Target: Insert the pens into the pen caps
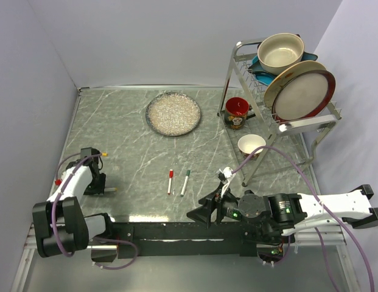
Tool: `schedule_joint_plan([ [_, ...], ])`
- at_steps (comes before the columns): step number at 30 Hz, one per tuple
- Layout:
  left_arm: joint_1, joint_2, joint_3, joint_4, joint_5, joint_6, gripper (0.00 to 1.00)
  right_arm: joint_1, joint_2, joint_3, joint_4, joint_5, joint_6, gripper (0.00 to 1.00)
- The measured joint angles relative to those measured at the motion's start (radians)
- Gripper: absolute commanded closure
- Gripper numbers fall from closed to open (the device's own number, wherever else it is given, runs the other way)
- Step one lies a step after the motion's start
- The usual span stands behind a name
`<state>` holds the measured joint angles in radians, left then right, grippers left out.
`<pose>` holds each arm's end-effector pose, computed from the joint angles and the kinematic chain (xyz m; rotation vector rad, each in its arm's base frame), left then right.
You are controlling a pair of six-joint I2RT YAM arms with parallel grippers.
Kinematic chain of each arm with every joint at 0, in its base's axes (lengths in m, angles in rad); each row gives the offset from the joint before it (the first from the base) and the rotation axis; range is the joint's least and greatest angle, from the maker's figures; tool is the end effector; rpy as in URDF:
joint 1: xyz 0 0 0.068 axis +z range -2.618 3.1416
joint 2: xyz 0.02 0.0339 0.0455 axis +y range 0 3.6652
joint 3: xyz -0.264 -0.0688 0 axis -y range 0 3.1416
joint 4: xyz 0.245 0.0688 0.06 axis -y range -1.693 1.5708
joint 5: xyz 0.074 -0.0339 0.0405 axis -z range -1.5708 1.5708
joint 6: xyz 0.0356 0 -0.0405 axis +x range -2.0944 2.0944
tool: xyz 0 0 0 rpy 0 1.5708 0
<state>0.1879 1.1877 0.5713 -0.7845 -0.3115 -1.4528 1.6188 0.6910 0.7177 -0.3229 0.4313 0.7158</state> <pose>0.1691 0.0433 0.1594 -2.0837 1.8914 0.2147 0.0071 0.1621 0.3172 -0.5804 1.9399 1.1890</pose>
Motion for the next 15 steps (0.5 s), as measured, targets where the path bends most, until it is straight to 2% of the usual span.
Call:
schedule_joint_plan([
  [6, 0.004, 0.018, 0.007, -0.009, -0.001, 0.03, 0.79, 0.0, 0.009, 0.0, 0.001, 0.0, -0.006, 0.17],
  [7, 0.005, 0.015, 0.005, -0.01, -0.001, 0.034, 0.87, 0.0, 0.013, 0.0, 0.001, 0.0, -0.008, 0.17],
  [9, 0.005, 0.003, -0.005, -0.004, 0.0, 0.035, 0.97, 0.0, 0.02, 0.0, 0.002, 0.0, -0.01, 0.17],
  [15, 0.005, -0.023, -0.016, 0.011, 0.001, 0.055, 0.99, 0.0, 0.048, 0.0, 0.006, -0.02, -0.026, 0.17],
])
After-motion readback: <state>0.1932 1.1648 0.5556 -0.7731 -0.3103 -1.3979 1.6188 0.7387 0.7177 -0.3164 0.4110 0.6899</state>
